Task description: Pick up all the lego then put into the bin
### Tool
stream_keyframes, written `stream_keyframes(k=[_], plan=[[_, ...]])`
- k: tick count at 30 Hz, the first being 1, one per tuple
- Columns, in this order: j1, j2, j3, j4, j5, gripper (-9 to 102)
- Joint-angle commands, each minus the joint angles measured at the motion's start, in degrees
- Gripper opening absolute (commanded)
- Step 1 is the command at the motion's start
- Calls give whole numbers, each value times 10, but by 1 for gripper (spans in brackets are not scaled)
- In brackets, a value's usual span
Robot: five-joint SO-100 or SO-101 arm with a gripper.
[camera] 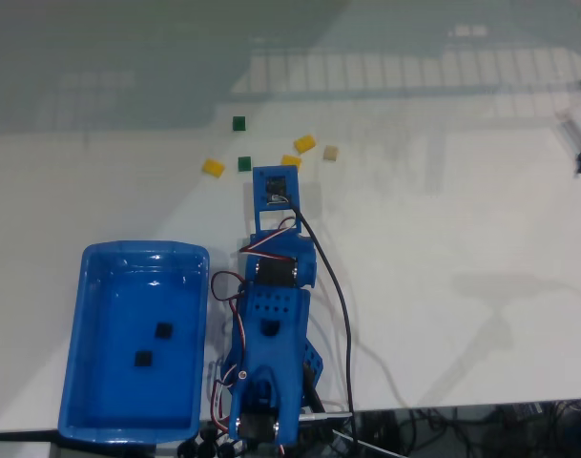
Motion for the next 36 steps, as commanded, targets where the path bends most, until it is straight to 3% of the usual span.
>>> stream_keyframes(k=[1,36], plan=[[1,6,20,1,0,0],[-3,15,20,2,25,0]])
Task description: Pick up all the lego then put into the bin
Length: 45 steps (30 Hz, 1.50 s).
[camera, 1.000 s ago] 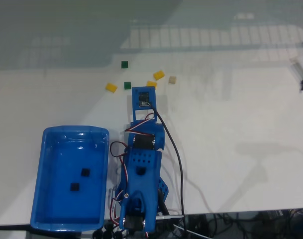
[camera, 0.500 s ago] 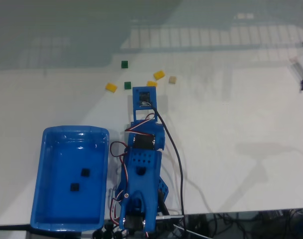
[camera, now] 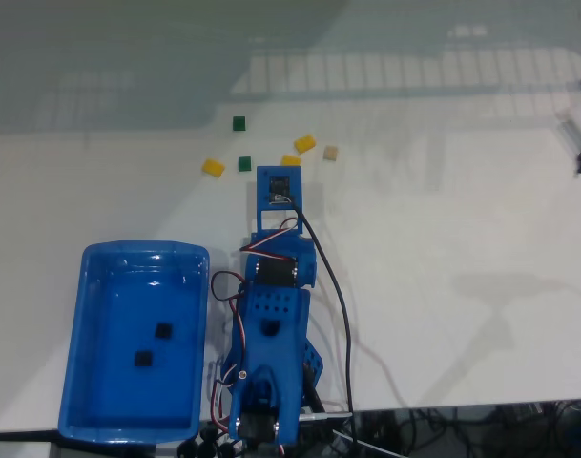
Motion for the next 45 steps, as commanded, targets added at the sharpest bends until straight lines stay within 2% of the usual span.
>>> stream_keyframes(k=[1,4,6,10,13,15,25,33,45], plan=[[-3,11,20,1,-4,0],[-3,11,20,-1,-2,0],[1,11,20,-16,1,5],[23,-29,11,-113,3,24],[38,-91,-13,-215,22,30],[45,-149,-56,-258,33,30],[91,-540,-377,-287,64,26],[125,-735,-468,-377,64,25],[131,-924,-602,-382,59,25]])
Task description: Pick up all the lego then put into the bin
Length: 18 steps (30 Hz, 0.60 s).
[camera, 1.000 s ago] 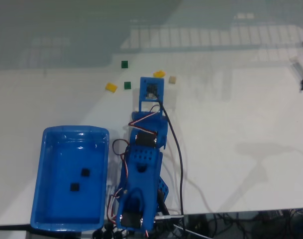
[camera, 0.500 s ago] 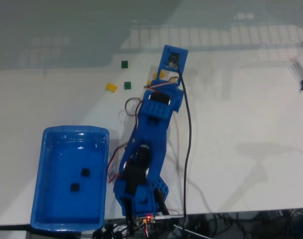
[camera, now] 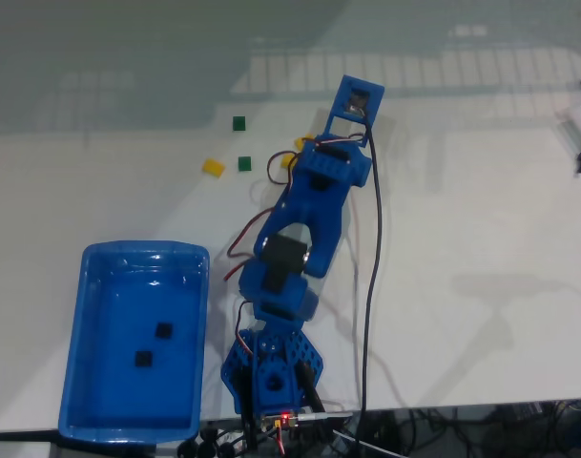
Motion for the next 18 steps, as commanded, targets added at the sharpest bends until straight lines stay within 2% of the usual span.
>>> stream_keyframes(k=[1,18], plan=[[-4,-19,-54,-8,-5,25],[-28,-156,-164,-8,-4,25]])
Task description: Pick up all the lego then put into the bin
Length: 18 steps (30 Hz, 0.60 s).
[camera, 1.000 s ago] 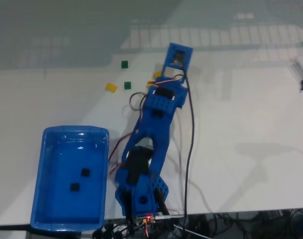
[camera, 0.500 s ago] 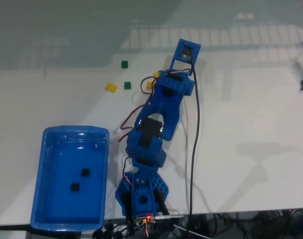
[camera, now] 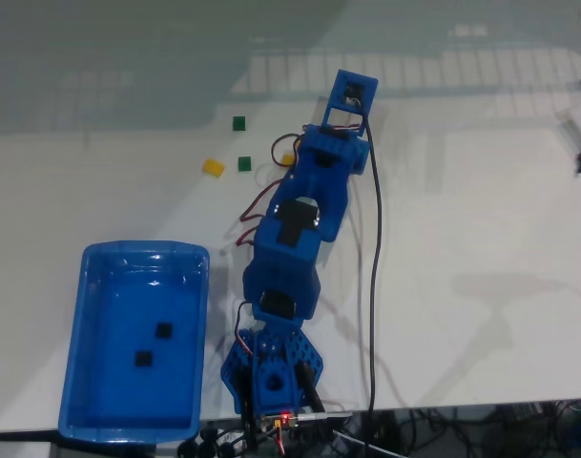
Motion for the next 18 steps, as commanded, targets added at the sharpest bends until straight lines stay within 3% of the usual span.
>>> stream_keyframes(k=[1,7,13,18], plan=[[-9,-7,-47,-8,-1,25],[-9,-42,-77,-8,-1,21],[-7,-54,-76,-3,-16,0],[-4,-56,-75,-3,-12,0]])
